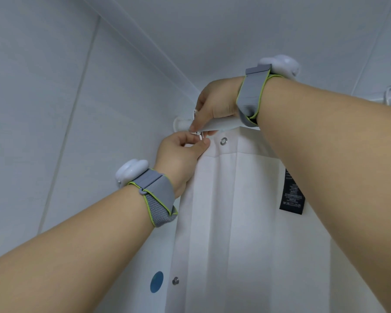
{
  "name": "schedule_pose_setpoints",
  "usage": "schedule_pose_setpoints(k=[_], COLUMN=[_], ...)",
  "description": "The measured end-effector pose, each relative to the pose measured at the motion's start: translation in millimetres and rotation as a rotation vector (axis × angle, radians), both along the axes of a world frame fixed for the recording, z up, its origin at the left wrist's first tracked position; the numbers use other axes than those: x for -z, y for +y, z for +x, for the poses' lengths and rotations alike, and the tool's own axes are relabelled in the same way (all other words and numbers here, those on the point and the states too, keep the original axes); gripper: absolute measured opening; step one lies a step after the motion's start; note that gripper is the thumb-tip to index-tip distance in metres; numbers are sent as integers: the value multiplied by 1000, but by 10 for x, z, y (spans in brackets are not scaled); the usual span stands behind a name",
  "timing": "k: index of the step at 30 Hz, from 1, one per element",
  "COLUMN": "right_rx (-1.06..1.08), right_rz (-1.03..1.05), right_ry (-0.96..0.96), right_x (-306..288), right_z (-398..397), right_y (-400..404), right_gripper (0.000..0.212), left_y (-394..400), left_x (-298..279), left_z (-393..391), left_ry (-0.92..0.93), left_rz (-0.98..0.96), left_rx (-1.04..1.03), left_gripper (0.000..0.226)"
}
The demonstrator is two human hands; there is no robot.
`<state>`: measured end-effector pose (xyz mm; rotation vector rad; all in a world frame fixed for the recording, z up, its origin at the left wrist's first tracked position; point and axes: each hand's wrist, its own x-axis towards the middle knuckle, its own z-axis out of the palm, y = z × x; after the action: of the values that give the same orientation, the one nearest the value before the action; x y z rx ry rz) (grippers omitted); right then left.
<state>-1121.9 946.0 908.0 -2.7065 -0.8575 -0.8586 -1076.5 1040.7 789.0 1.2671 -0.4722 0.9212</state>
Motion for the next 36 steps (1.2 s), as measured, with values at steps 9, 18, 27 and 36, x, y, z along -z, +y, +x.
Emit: schedule_pose_setpoints(k=[9,18,27,36], right_rx=[169,166,103,67], right_rz=[-193,-252,-134,-41], right_ry=[-119,-172,-113,-104], right_x=[104,125,65,136], right_z=[-96,-98,-42,-15], right_y=[106,110,105,64], right_gripper=[39,32,24,21], left_y=[-25,-41,-8,-59], left_x=[7,-17,-48,-11], left_z=[-12,-49,-91,-35], left_ry=[47,79,81,-75], left_rz=[23,27,10,157], left_rx=[-3,-51,-99,-517], left_gripper=[17,17,16,20])
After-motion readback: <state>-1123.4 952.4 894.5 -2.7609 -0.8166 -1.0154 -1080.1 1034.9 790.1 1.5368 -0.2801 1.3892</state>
